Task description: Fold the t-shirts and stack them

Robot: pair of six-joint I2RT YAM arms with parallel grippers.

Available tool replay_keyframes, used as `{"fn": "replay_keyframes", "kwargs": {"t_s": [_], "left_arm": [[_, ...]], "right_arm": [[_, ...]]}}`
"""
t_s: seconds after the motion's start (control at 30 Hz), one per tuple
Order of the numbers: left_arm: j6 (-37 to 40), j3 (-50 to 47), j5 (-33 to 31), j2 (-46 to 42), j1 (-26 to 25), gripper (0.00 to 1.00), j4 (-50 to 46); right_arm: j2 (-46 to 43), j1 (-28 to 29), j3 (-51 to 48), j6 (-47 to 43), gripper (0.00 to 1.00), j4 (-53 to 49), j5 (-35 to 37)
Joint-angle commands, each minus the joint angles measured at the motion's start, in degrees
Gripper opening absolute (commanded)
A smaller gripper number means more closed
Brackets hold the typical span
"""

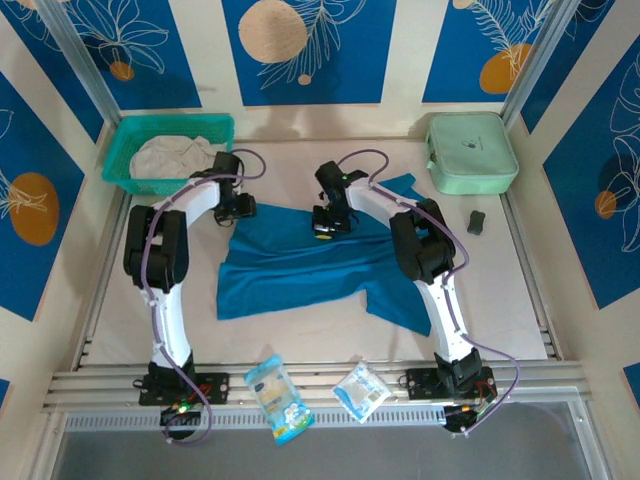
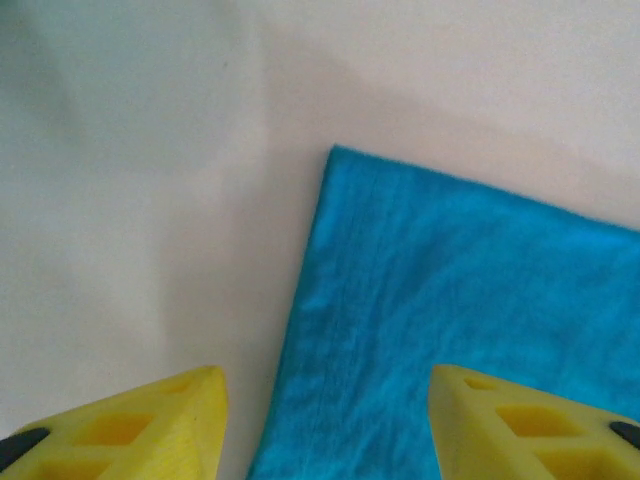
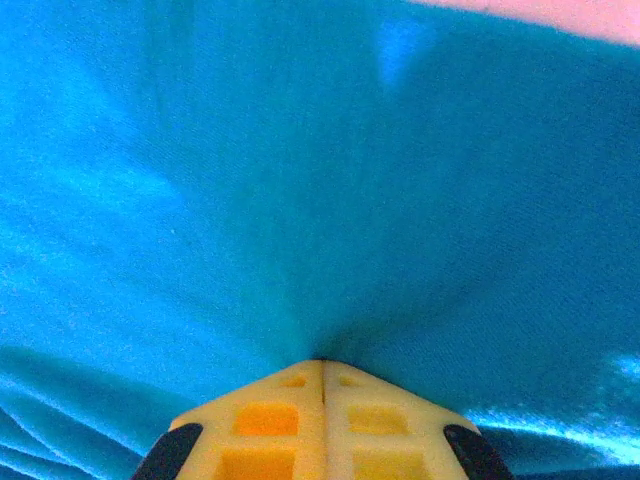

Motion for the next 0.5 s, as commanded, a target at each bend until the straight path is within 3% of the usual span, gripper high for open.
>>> {"fn": "replay_keyframes", "kwargs": {"t_s": [0.0,0.3,0.47], "left_arm": [[2.2,5.2,1.0,3.6,0.1,0.54,0.0],[8.6,19.8,-0.9,12.2,0.2,0.44,-7.8],[11.0,21.9,-0.3,14.0,0.2,0.4,-11.4]], "right_arm": [[0.4,-0.1,-2.1,0.1,0.0,-3.2,1.8],[1.3,0.2,-1.5,-0.6,0.0,-3.6,1.5],[1.4,0.1,-1.5,-0.9,0.0,-3.7,1.6]]}}
